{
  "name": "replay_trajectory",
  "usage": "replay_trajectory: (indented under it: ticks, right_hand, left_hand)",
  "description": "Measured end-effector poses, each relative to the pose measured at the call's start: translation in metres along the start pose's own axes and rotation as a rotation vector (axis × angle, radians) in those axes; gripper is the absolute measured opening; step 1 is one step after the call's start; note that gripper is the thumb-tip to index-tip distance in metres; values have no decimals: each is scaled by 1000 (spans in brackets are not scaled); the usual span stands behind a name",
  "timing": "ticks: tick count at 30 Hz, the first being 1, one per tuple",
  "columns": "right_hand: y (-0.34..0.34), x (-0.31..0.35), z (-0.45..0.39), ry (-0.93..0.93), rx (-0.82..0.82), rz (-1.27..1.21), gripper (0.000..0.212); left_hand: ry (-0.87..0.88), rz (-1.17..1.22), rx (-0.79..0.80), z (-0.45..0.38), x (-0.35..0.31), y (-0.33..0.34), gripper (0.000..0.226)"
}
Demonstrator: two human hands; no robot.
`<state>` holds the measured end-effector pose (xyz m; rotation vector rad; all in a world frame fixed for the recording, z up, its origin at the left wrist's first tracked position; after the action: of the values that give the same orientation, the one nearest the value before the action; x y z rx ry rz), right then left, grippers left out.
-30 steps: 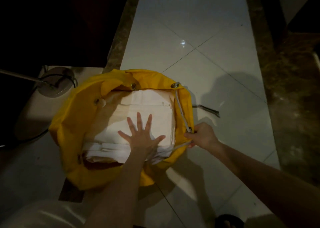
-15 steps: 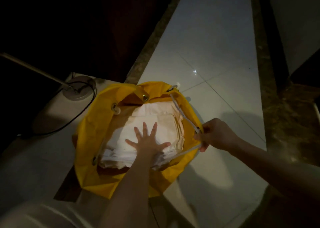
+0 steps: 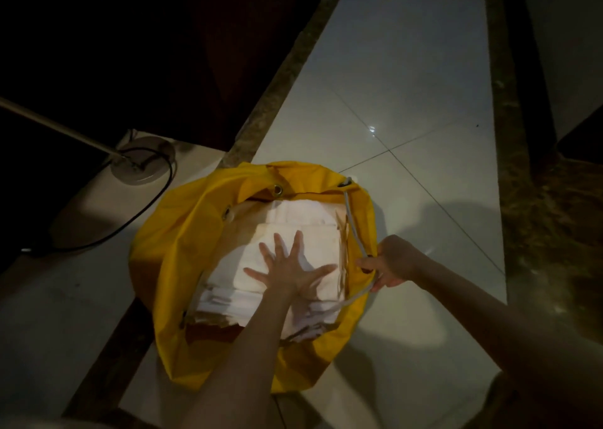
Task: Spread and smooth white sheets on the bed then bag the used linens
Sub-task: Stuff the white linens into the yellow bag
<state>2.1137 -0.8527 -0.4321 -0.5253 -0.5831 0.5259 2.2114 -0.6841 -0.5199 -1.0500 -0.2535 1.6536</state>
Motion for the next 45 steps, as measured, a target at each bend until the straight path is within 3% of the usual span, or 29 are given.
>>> replay_trajectory:
  ticks: [1,4,7,9,16,18,22,25,26,29,31,36,38,41,45]
  right_hand:
    - [6,-4,-3,41,11,-168,36]
    - [8,-11,-11,-32,-68,-167,36]
    - [13,-13,-8,-126,-147,-372,30]
    - [25,-22,-5,-142,-128,-298,29]
    - [24,-27,32,-274,-178,-465,21]
    - [12,-10,49,-353,-216,-497,31]
    - [-17,17,83,-427,-282,-564,81]
    - [-22,18,86,-379,-252,-590,92]
    - [-23,17,84,-351,-243,-582,87]
    - [-22,15,75,-314,-183,-445,41]
    - [-22,15,73,-261,-139,-422,21]
    - [-22,29,70,-174,-66,-415,19]
    - [-6,42,71,-149,-14,-442,19]
    - [12,57,72,-162,-19,-499,29]
    - [10,46,75,-126,-70,-533,25]
  left_hand:
    - [-2,7,5,-2,3,-1,115]
    - [-7,-96,-11,-8,16,1,120]
    - [2,-162,-59,-14,25,10,124]
    - [1,-200,-90,-17,28,14,126]
    - [-14,-235,-125,-28,30,3,133]
    - [-17,-220,-112,-28,31,-5,133]
    - [-44,-217,-103,-28,31,-21,133]
    - [-59,-249,-83,-31,33,-17,134]
    - [-51,-260,-68,-32,34,-13,134]
    - [-38,-259,30,-33,41,-14,131]
    - [-10,-248,129,-28,44,-26,130]
    - [33,-328,175,-1,78,-58,163]
    - [-36,-291,115,9,94,-59,154]
    - [-107,-209,19,12,98,-45,118]
    - [-97,-213,-85,9,102,-33,118]
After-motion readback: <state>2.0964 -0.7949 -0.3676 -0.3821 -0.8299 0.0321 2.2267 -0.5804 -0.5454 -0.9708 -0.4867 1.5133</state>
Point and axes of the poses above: each hand's wrist, its own z-axis away from the middle knuckle, its own y-axis out of the palm, x = y × z, the point moved 6 cm from there along -z, towards the middle knuckle, and after that the axes turned 15 degrees about z, right-handed, at the moved point
